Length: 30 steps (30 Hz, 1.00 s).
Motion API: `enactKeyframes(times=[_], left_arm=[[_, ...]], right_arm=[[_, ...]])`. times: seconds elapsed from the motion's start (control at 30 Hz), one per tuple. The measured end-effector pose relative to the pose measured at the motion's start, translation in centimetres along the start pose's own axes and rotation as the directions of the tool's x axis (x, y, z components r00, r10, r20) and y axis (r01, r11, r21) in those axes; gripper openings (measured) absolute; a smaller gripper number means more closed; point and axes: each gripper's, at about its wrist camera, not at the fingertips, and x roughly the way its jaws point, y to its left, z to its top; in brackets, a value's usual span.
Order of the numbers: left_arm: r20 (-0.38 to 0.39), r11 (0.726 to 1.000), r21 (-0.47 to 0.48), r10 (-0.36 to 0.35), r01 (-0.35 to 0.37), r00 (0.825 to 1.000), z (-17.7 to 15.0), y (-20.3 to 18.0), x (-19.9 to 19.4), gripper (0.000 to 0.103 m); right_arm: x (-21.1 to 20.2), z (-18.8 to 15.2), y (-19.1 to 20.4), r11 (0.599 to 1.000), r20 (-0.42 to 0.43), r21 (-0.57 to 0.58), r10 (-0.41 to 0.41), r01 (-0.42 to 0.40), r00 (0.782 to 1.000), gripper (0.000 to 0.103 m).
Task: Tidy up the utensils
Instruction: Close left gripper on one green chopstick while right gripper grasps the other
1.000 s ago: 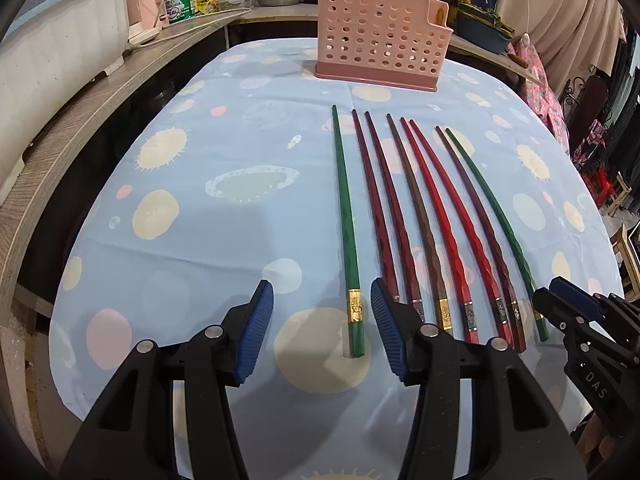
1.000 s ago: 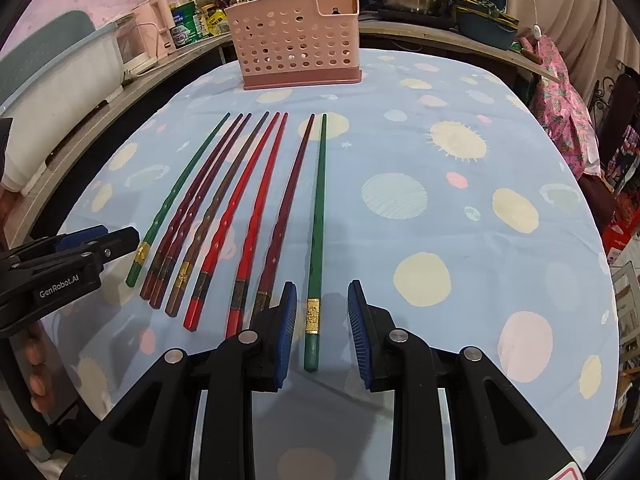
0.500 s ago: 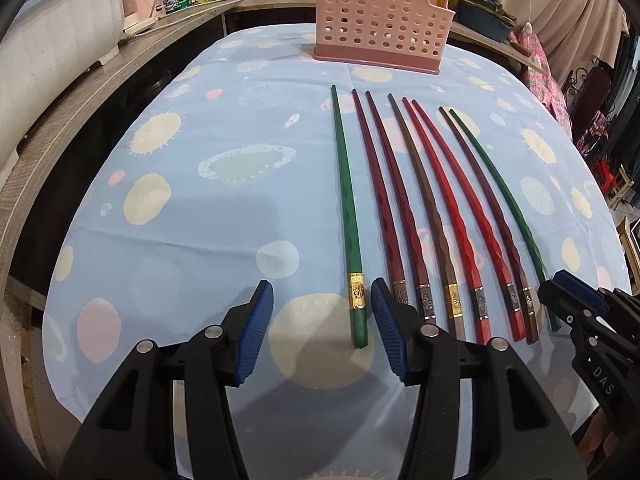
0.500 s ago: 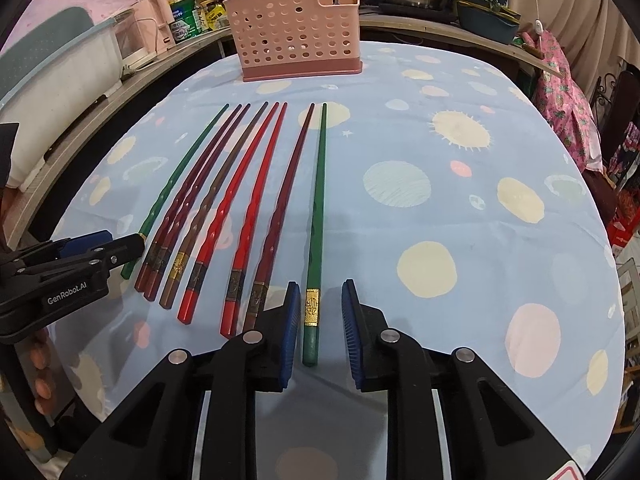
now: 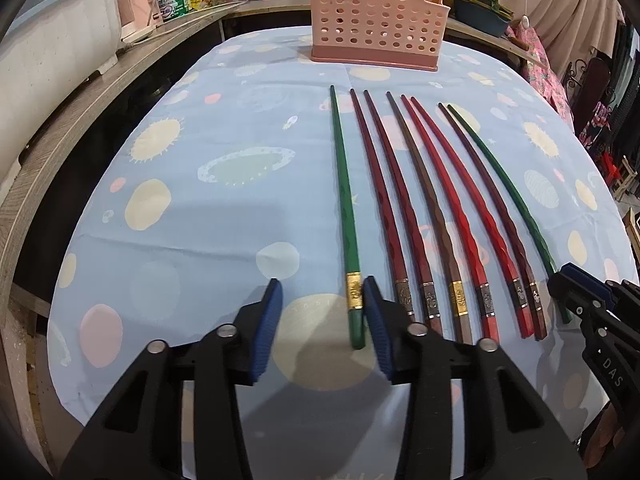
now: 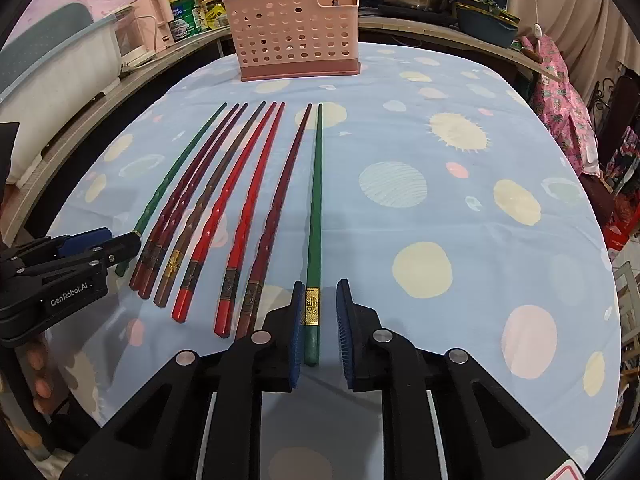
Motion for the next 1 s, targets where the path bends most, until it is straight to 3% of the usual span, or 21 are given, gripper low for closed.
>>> enactKeyframes(times=[0.23, 0.63, 1.0], left_arm=[[-0.006, 0.999, -0.009, -0.032, 0.032, 0.999, 0.3, 0.3, 0.1, 0.007], [-0.016, 0.998, -0.027, -0.064, 0.063, 0.998, 0.6, 0.6, -0.1, 0.007], [0.045, 0.996, -0.05, -0.073, 0.075, 0.996, 2.4, 1.1, -2.7, 0.007]], right_arm=[[0.1, 0.1, 0.2, 1.0, 0.0, -0.014, -0.001, 0.001, 1.0, 0.008], [-0.1, 0.5, -0.1, 1.0, 0.01, -0.008, 0.001, -0.001, 1.0, 0.007], [-2.1, 2.9, -0.9, 1.0, 0.083, 0.013, -0.002, 0.001, 0.997, 0.007]])
